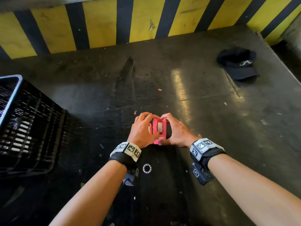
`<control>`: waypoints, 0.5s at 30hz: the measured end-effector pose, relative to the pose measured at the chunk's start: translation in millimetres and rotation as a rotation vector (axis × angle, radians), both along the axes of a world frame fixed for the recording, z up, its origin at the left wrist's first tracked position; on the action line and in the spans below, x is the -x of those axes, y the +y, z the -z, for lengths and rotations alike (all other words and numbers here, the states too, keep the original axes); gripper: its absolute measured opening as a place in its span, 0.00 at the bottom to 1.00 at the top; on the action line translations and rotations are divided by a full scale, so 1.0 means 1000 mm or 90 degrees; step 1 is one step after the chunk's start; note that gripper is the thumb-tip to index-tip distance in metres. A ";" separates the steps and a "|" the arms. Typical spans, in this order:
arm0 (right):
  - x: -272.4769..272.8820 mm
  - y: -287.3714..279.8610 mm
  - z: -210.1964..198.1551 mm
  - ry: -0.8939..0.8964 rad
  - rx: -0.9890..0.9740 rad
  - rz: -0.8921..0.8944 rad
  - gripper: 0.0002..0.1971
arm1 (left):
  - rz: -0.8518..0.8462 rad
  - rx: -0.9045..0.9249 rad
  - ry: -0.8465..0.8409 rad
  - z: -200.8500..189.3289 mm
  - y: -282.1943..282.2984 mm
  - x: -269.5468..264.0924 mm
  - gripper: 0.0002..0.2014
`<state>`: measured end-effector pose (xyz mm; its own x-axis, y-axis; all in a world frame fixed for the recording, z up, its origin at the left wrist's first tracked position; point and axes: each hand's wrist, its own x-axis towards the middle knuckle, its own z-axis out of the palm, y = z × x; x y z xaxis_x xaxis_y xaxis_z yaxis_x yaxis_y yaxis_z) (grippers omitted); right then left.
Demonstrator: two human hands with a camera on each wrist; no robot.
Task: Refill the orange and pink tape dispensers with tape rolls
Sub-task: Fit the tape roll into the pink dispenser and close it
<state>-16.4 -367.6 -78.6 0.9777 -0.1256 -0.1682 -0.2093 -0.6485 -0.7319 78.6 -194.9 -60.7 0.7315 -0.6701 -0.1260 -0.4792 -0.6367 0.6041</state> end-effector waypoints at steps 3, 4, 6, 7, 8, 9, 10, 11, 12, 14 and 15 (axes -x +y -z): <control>0.000 0.001 -0.005 -0.007 0.006 -0.007 0.44 | 0.002 0.039 0.010 -0.005 0.003 0.002 0.33; 0.000 0.002 -0.007 -0.007 0.010 -0.011 0.44 | 0.012 0.041 0.008 -0.007 0.004 0.002 0.33; -0.001 0.003 -0.010 -0.006 0.018 -0.014 0.44 | 0.027 0.044 -0.016 -0.009 0.007 0.002 0.29; -0.001 0.004 -0.011 -0.005 0.021 -0.014 0.44 | 0.033 0.049 -0.037 -0.010 0.008 0.002 0.27; -0.002 0.004 -0.012 -0.003 0.023 -0.013 0.43 | 0.038 0.056 -0.058 -0.011 0.009 0.002 0.24; -0.003 0.005 -0.013 -0.001 0.024 -0.014 0.43 | 0.046 0.063 -0.077 -0.011 0.011 0.001 0.21; -0.003 0.005 -0.014 0.003 0.026 -0.014 0.43 | 0.055 0.066 -0.095 -0.012 0.011 0.000 0.18; -0.004 0.005 -0.015 0.008 0.029 -0.014 0.43 | 0.062 0.066 -0.111 -0.013 0.012 0.000 0.15; -0.004 0.005 -0.015 0.013 0.032 -0.014 0.43 | 0.068 0.061 -0.122 -0.014 0.013 0.000 0.13; -0.003 0.006 -0.016 0.018 0.038 -0.017 0.43 | 0.072 0.052 -0.132 -0.016 0.013 0.000 0.09; -0.003 0.006 -0.017 0.020 0.040 -0.019 0.43 | 0.073 0.050 -0.134 -0.016 0.013 0.000 0.07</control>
